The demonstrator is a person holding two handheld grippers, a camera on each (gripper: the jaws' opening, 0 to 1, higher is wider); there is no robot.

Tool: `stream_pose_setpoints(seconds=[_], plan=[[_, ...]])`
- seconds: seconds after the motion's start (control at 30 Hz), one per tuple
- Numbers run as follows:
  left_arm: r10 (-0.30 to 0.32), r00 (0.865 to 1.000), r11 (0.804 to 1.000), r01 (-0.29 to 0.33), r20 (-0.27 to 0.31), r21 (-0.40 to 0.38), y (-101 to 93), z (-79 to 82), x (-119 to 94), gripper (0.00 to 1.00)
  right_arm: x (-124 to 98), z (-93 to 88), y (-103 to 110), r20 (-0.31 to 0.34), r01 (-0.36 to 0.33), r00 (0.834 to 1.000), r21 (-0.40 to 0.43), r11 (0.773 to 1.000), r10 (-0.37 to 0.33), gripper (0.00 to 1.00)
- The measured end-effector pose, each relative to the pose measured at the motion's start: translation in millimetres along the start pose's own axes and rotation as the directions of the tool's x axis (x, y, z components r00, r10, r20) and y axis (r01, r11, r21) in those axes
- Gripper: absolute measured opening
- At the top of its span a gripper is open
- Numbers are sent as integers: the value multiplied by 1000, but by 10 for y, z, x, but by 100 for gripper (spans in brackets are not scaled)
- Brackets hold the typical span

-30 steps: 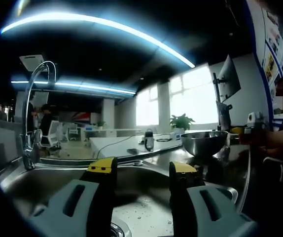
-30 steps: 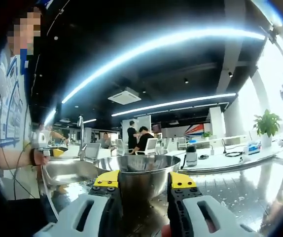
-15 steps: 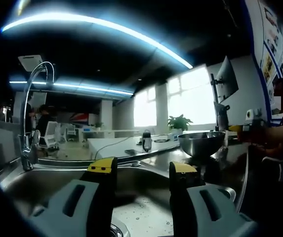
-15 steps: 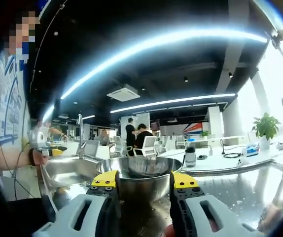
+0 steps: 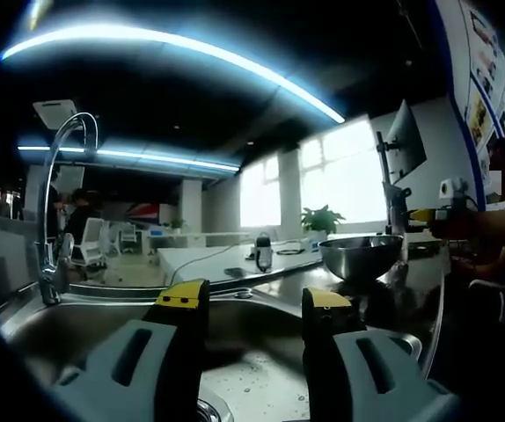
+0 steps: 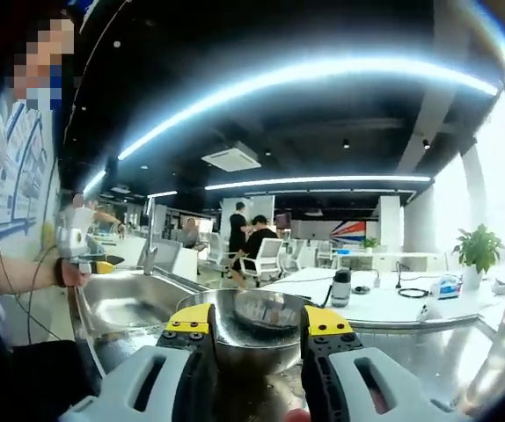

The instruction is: Pick up bowl with dirty water move over sink pour dirty water into sink return bowl to place

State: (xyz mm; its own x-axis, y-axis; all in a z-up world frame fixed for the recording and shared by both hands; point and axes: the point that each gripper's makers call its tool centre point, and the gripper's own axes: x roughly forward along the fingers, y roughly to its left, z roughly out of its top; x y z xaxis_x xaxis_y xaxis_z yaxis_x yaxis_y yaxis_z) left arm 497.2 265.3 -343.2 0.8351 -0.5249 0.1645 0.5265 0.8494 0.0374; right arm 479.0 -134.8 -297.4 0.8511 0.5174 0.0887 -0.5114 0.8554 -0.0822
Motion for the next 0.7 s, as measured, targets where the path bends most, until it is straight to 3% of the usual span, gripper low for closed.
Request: stream_pose_setpoints(seconds=[0.07,0.33,0.43,0.53,0.7], plan=[[-1,1000,1000,1,0,-4,2,-1,1,41,11,21,-48,-10,12,1000,-13,1000,-12,27],[-5,1000,1000,5,-5,-1,-3,-10,3,41,75,25,-208,-46,47,998,2,999,-47,30],[0,1000,1000,0,-4,0,7,-10,1,41,98,31,-273,-53,60,997,55,997,-57,29],[2,1000,1000,-2,-2,-1,9,-4,-2,41,121,4,-351,-89,79,993,15,997,-78,29],[2,1000,1000,-2,-2,-1,4,0,-3,41,186,56,-357,-103,78,992,65,995,-71,27]])
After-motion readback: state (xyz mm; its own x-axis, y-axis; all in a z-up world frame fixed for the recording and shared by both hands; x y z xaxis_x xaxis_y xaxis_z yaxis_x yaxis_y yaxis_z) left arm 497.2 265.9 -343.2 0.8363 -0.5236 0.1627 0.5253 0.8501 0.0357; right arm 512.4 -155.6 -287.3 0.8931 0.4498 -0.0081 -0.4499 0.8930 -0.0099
